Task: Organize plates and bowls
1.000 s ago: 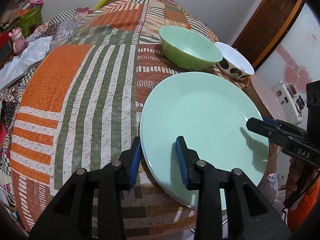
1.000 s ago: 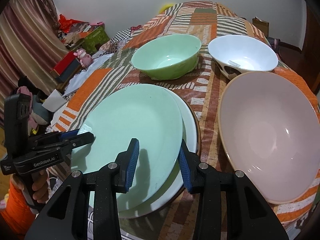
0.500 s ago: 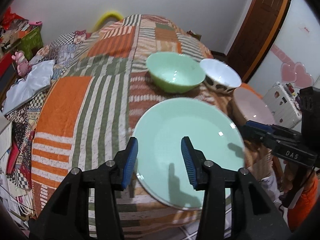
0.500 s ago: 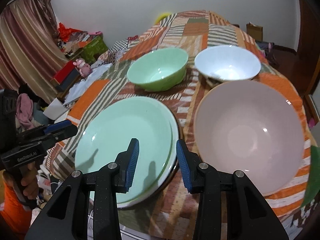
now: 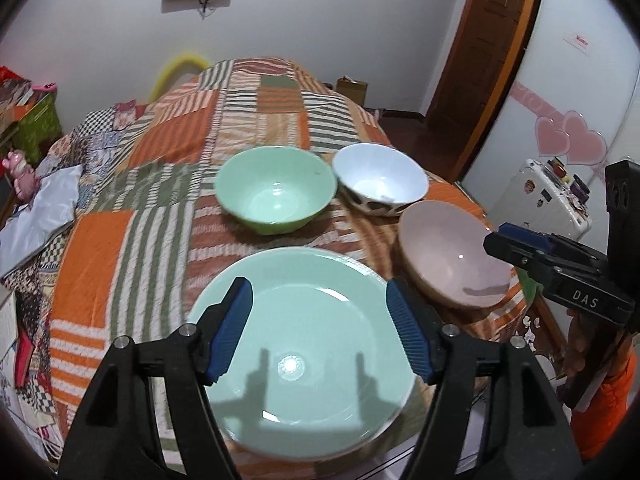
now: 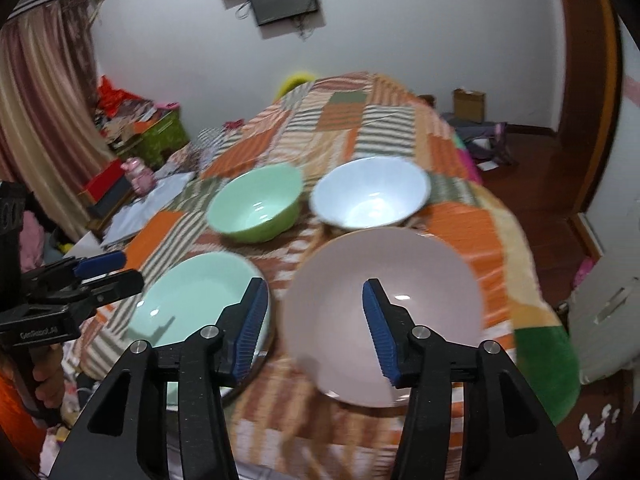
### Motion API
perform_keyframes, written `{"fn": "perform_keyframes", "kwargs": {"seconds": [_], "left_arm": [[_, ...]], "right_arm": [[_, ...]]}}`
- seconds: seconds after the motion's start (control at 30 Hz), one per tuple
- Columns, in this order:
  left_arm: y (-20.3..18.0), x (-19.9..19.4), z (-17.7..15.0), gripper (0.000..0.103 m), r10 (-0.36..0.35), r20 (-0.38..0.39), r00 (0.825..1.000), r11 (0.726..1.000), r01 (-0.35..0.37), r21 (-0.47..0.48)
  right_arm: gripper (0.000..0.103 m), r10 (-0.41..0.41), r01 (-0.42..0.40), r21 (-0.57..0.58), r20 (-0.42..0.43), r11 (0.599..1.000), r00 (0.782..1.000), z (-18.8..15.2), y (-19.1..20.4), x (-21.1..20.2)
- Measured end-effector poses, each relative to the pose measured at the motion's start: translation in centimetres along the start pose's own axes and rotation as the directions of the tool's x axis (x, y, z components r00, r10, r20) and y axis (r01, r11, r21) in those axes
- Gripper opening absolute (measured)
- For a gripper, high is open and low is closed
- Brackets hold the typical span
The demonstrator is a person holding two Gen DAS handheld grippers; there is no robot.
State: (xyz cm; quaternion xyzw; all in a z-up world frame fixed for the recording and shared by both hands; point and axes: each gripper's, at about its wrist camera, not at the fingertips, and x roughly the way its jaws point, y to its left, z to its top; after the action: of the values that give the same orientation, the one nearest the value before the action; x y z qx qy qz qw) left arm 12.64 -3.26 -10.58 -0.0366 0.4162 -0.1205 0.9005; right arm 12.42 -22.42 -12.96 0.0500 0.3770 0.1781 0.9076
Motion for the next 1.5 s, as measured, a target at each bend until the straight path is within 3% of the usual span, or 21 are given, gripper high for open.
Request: {"fn": "perform_keyframes", "kwargs": {"seconds": [0.33,0.63,0.83,1.13,1.5], "left_arm": [[-4.1,4.8,1.6,0.069,-0.053,-0.074,0.996,0.997,0.057,0.051],[-7.0,9.2,1.5,0.068,-0.063,-0.148,0.987,0.992,0.077,0.096],[-8.1,11.6,1.5,0.050,-0.077,-0.194,0.978,0.990,0.099,0.104],[-8.4,13.9,1.2,0.026,-0.107,-0.252,0.962,0.987,0.133,0.089],[-9.0,14.0,1.1,0.022,-0.110,-0.256,0.960,0.987,0.136,0.086]], "right_arm": [[0.049,-0.072,0.073,0.073,-0.007,0.995,0.997,-0.6,-4.3,-0.2],[0.049,-0.077,0.085,0.143,-0.061,0.986,0.995,-2.0,-7.5,1.2],[0.049,-0.058,0.068,0.147,-0.075,0.987,0.996,-2.7,-7.9,1.8],[0.029,-0.022,0.040,0.154,-0.117,0.987,0.993,-3.4,-7.9,3.1],[0.026,-0.032,0.050,0.154,-0.118,0.987,0.993,-3.2,-7.5,3.2]]}}
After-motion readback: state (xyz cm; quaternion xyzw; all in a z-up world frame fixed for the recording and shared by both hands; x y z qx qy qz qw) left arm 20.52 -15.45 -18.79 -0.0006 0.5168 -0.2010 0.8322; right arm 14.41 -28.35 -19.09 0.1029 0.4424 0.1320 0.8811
